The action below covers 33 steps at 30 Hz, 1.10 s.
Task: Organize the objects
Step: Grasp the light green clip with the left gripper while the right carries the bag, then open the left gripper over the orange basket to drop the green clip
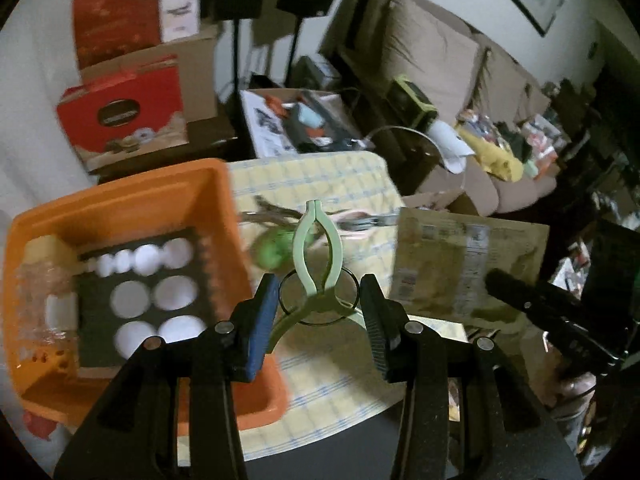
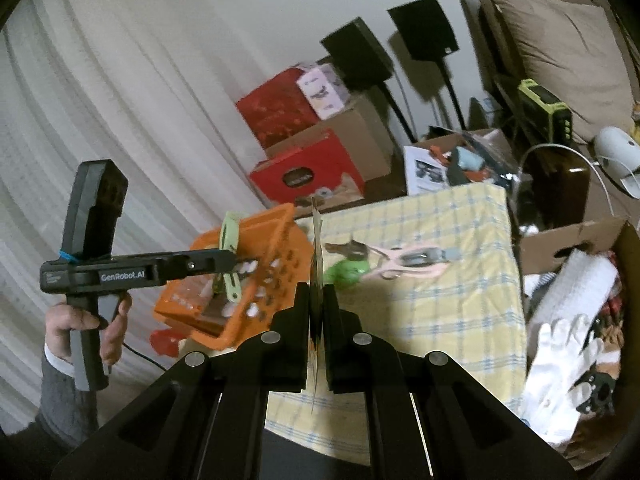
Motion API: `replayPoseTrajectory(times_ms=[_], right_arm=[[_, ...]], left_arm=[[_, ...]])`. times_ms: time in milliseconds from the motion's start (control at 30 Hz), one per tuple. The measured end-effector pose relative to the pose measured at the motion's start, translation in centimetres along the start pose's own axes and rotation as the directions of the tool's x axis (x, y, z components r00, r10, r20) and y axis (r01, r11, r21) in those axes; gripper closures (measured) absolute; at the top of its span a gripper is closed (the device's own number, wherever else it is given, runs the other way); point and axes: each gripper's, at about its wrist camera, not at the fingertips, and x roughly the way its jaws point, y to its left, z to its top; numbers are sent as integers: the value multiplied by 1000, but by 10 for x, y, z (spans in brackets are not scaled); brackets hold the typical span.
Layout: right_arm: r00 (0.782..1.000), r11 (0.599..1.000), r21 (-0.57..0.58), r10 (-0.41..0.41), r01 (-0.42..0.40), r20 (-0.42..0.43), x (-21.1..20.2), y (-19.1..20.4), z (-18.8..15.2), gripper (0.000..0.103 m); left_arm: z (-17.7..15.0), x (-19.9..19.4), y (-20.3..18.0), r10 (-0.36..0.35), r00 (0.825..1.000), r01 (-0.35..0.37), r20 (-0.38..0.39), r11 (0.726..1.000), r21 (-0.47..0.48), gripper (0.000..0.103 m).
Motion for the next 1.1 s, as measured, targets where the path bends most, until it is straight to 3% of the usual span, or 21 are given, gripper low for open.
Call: replayPoseTrajectory(times_ms=[300,633,900,967,1100], right_arm=[[999,998,-49,46,-48,-24,25,39,10,98],[996,993,-85,78,-83,-52,65,76,21,98],[993,991,-104,75,-84,-87,95,93,25,98],[993,991,-110,72,-82,-95,101,97,25,98],[992,990,-116,71,-83,-105,111,101,24,98]], left_arm=[[-17,3,73,136,991,-137,-20,987,-84,64],[-31,37,124,196,976,-209,-94,966,-153,64],[-38,61,139,215,968,-236,-132,958,-164,63],[-40,60,142,207,970,-226,-127,959,-170,49],[-42,47,149,176,980,-192,-94,962,-194,38]])
